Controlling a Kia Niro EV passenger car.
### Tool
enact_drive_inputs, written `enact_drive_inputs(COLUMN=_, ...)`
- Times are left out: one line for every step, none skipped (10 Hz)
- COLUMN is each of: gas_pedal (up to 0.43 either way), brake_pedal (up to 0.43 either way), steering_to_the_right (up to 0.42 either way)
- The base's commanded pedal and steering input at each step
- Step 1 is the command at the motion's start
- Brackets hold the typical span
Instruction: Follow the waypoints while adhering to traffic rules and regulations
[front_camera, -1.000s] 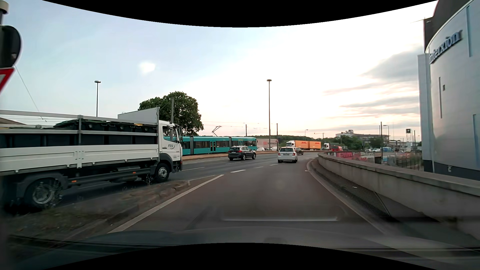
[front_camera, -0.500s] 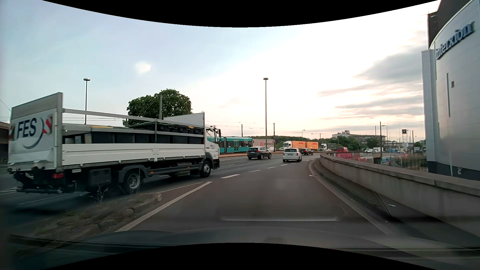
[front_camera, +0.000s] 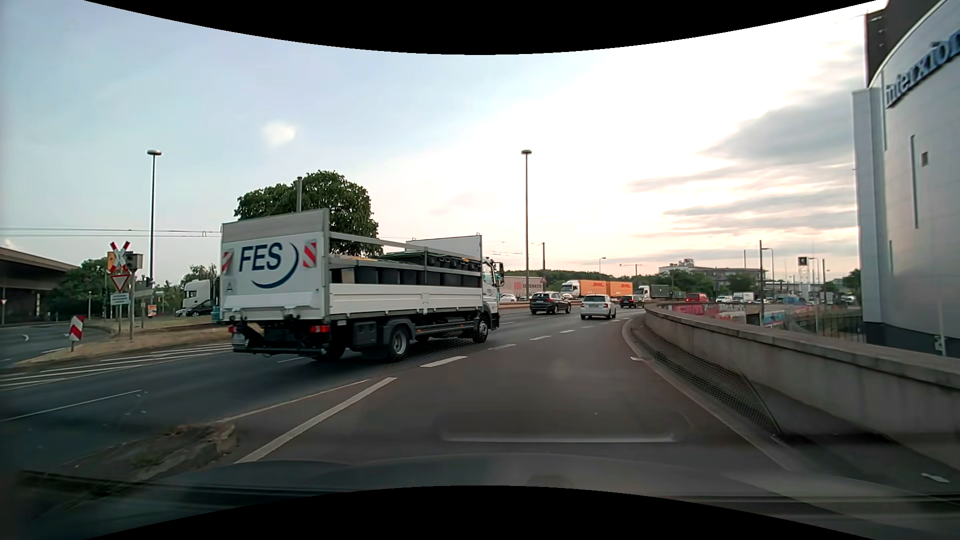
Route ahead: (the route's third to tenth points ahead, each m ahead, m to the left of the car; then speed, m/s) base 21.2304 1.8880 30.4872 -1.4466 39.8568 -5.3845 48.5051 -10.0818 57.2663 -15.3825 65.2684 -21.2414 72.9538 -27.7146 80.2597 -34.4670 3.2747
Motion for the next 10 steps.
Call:
enact_drive_inputs(gas_pedal=0.0, brake_pedal=0.232, steering_to_the_right=0.027)
enact_drive_inputs(gas_pedal=0.0, brake_pedal=0.226, steering_to_the_right=0.027)
enact_drive_inputs(gas_pedal=0.0, brake_pedal=0.226, steering_to_the_right=0.027)
enact_drive_inputs(gas_pedal=0.0, brake_pedal=0.232, steering_to_the_right=0.027)
enact_drive_inputs(gas_pedal=0.0, brake_pedal=0.232, steering_to_the_right=0.027)
enact_drive_inputs(gas_pedal=0.0, brake_pedal=0.226, steering_to_the_right=0.027)
enact_drive_inputs(gas_pedal=0.0, brake_pedal=0.226, steering_to_the_right=0.027)
enact_drive_inputs(gas_pedal=0.0, brake_pedal=0.213, steering_to_the_right=0.027)
enact_drive_inputs(gas_pedal=0.0, brake_pedal=0.213, steering_to_the_right=0.027)
enact_drive_inputs(gas_pedal=0.0, brake_pedal=0.213, steering_to_the_right=0.027)
